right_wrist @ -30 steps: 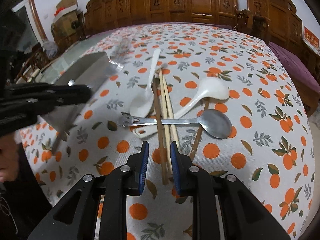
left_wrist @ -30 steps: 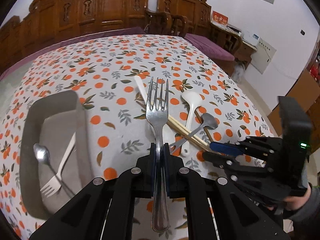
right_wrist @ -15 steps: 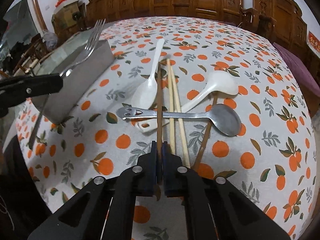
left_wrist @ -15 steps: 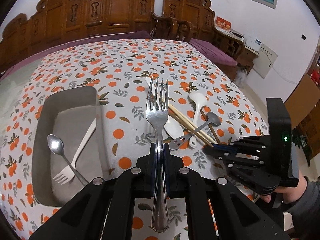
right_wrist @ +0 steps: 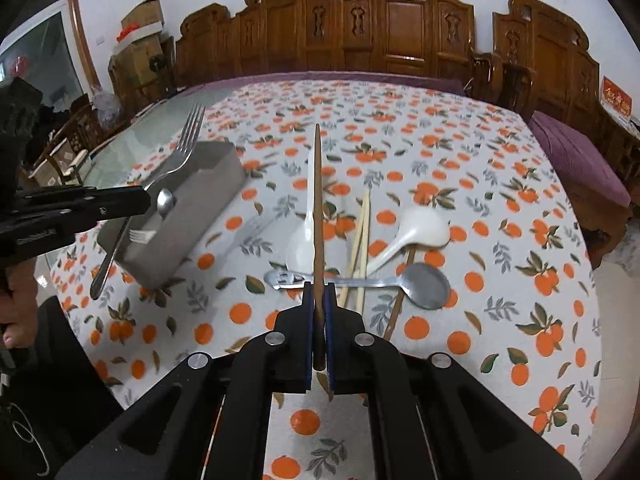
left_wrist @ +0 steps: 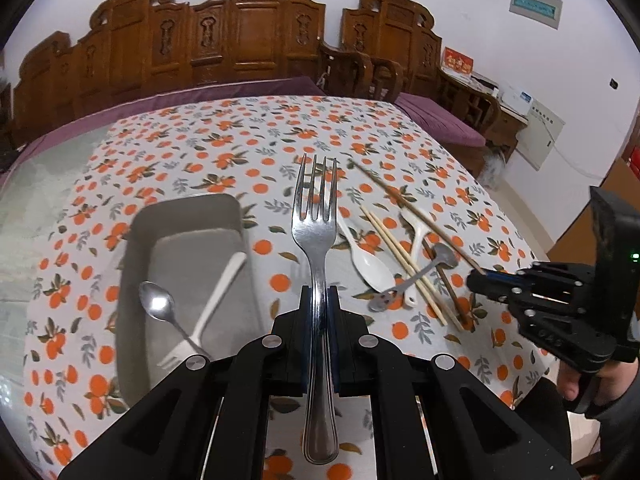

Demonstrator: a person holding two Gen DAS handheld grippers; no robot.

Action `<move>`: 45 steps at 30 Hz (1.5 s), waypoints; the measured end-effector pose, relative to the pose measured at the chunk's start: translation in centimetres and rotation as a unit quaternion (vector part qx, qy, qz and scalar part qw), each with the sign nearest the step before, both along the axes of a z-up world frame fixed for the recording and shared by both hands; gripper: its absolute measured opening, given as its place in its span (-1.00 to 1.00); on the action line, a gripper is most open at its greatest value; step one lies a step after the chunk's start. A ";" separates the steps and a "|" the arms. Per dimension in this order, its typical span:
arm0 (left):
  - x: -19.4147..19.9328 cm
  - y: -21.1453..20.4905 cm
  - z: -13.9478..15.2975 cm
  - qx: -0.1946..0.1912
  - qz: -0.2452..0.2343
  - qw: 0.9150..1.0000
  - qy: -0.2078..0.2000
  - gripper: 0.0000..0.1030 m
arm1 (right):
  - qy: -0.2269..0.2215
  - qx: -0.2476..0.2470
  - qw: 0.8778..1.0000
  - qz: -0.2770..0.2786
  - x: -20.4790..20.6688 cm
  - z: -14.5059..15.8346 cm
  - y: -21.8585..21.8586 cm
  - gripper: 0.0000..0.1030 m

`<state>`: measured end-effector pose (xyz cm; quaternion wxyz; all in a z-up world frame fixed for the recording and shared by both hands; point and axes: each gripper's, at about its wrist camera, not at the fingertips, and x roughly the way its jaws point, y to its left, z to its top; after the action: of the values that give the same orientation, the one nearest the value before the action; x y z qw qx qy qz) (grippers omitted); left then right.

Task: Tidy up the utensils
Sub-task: 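Lower the steel fork into the tray and open the left tool while the right tool carries the chopstick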

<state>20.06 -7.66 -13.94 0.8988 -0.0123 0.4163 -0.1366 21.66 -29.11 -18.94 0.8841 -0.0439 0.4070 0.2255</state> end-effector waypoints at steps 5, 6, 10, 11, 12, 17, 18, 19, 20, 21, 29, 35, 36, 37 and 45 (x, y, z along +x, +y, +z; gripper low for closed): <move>0.5 2.2 0.4 0.005 0.017 1.000 -0.003 -0.88 | -0.011 0.005 1.000 0.003 -0.6 1.3 1.0 -0.89; 0.6 2.5 0.4 0.006 0.020 1.000 -0.002 -0.88 | -0.012 0.007 1.000 0.005 -0.7 1.5 1.2 -0.89; 1.8 4.8 0.1 0.019 0.035 0.999 0.005 -0.88 | -0.016 0.008 1.000 0.015 -1.4 2.1 2.5 -0.89; 2.1 5.4 -0.1 0.022 0.039 0.999 0.008 -0.88 | -0.017 0.008 1.000 0.017 -1.6 2.2 2.8 -0.89; 2.4 6.0 -0.2 0.024 0.043 0.999 0.010 -0.88 | -0.018 0.008 1.000 0.020 -1.7 2.3 3.1 -0.89; 3.8 8.0 -1.2 0.027 0.055 0.998 0.025 -0.88 | -0.021 0.010 0.999 0.025 -2.1 2.7 4.1 -0.89; 4.0 8.3 -1.4 0.029 0.057 0.998 0.027 -0.88 | -0.021 0.010 0.999 0.025 -2.2 2.7 4.2 -0.89; 4.4 8.5 -1.7 0.032 0.059 0.997 0.031 -0.88 | -0.020 0.012 0.999 0.025 -2.2 2.7 4.4 -0.89; 4.6 8.7 -2.0 0.034 0.061 0.997 0.035 -0.88 | -0.020 0.012 0.999 0.025 -2.2 2.7 4.5 -0.89; 4.8 8.8 -2.4 0.035 0.062 0.997 0.038 -0.88 | -0.019 0.012 0.999 0.025 -2.3 2.7 4.5 -0.89; 5.9 8.5 -4.9 0.044 0.060 0.995 0.062 -0.88 | -0.012 0.014 0.999 0.027 -2.5 2.5 5.7 -0.88; 6.8 8.5 -6.2 0.043 0.059 0.994 0.081 -0.88 | -0.008 0.016 0.999 0.033 -2.6 2.3 6.9 -0.88; 6.9 8.4 -6.3 0.042 0.057 0.994 0.085 -0.88 | -0.007 0.016 0.999 0.034 -2.7 2.3 7.2 -0.88; 6.9 8.4 -6.4 0.042 0.056 0.994 0.089 -0.87 | -0.006 0.017 0.999 0.036 -2.8 2.3 7.5 -0.88; 5.5 9.7 -4.5 0.037 0.057 0.996 0.065 -0.85 | -0.002 0.016 0.999 0.048 -2.8 1.9 9.6 -0.88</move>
<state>25.53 2.08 -18.41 0.8762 -0.0121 0.4770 -0.0683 18.82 -19.52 -17.00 0.8734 -0.0496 0.3993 0.2744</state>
